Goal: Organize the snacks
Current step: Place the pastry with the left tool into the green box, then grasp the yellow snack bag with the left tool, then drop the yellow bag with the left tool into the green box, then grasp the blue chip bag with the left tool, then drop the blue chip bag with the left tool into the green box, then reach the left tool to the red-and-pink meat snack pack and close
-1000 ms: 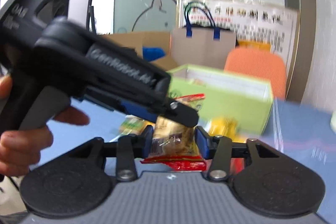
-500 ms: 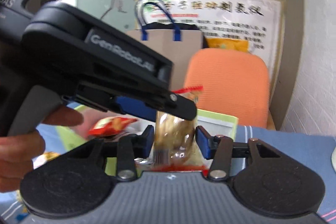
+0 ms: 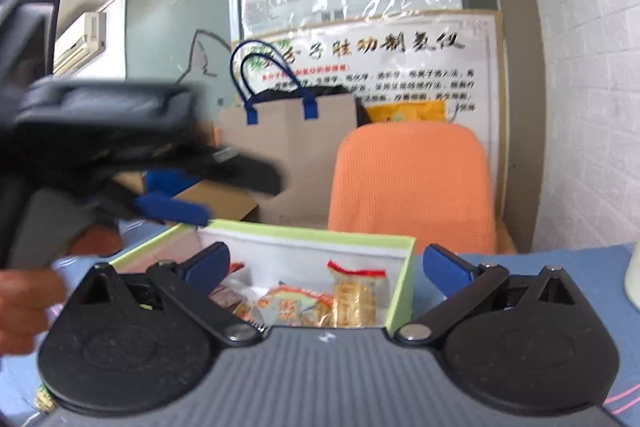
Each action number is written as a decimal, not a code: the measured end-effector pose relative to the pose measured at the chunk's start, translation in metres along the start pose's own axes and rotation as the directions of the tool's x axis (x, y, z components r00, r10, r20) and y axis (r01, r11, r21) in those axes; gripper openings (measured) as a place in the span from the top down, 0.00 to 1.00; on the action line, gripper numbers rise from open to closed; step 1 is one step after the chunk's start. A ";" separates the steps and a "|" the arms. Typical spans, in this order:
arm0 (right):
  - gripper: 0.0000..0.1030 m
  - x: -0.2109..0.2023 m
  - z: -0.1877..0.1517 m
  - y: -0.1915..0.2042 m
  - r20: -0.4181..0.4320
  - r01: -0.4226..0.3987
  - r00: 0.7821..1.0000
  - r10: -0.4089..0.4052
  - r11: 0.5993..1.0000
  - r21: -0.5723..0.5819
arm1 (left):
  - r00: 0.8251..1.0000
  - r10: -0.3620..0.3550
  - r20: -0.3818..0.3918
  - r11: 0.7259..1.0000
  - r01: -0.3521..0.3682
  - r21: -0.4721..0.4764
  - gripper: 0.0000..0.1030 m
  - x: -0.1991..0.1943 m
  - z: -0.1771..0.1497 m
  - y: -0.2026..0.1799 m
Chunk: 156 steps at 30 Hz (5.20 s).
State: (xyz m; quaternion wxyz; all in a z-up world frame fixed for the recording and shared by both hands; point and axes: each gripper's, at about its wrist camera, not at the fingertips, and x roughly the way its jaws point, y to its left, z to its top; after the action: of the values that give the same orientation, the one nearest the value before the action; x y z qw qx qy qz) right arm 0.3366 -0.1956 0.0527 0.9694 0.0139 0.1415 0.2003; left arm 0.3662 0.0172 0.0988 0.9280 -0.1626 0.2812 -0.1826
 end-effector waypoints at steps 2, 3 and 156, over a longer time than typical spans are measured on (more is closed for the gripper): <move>0.00 -0.008 0.003 -0.001 0.038 0.000 0.999 0.000 1.000 0.004 | 1.000 -0.002 0.005 1.000 0.002 -0.008 0.18 -0.020 -0.013 0.005; 0.00 -0.010 0.006 -0.003 0.053 -0.012 0.999 0.011 1.000 0.010 | 1.000 -0.014 0.023 1.000 0.015 -0.026 0.14 -0.033 -0.019 0.009; 0.00 -0.133 -0.048 0.024 -0.161 -0.017 0.987 -0.015 0.981 -0.194 | 1.000 -0.016 0.016 0.999 0.017 -0.031 0.21 -0.104 -0.072 0.042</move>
State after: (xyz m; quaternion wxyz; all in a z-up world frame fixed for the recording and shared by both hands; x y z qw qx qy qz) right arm 0.1973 -0.2273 0.0441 0.9514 -0.0971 0.1992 0.2141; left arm 0.2538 0.0845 0.0730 0.9259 -0.1809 0.2755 -0.1846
